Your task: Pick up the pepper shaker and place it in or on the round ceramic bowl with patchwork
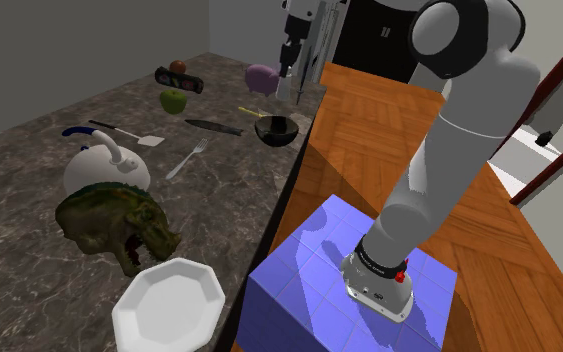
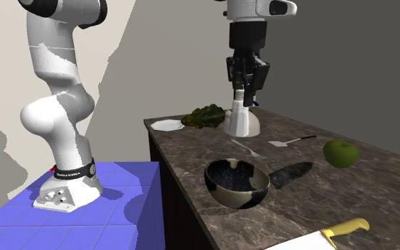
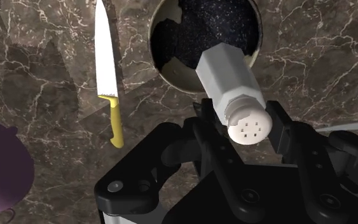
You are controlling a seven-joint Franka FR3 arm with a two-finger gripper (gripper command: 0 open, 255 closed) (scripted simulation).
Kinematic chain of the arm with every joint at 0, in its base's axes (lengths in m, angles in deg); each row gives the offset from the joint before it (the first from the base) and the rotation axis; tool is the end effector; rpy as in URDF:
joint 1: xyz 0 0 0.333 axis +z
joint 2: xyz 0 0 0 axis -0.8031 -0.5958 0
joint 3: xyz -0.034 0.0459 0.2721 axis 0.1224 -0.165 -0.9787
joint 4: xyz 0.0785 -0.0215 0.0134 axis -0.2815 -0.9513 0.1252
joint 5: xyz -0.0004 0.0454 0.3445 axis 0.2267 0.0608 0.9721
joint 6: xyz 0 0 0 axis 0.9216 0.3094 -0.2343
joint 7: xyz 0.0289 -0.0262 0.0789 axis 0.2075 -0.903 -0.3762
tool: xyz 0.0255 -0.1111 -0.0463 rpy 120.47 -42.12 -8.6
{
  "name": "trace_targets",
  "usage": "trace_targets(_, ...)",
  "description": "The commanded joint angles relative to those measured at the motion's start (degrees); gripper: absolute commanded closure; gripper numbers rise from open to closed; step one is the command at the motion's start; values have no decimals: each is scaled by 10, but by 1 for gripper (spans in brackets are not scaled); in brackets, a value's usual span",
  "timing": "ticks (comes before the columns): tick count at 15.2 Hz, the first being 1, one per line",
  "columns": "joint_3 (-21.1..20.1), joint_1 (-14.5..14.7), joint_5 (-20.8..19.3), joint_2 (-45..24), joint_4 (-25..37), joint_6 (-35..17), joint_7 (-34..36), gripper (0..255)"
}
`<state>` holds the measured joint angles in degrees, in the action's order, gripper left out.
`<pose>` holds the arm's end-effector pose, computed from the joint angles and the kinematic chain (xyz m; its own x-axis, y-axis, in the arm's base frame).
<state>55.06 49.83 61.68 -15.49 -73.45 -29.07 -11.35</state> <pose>0.5021 -0.1746 0.5172 0.9488 0.3104 0.0588 0.3147 -0.9448 -0.0912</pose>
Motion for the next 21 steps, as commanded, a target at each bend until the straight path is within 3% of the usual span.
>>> trace_targets(1, 2, -2, 2, -5, -7, -11, -6, 255)
trace_targets(18, 0, -1, 9, -15, -126, -139, -22, 255)
trace_targets(21, 0, -1, 10, -16, -128, -142, -22, 255)
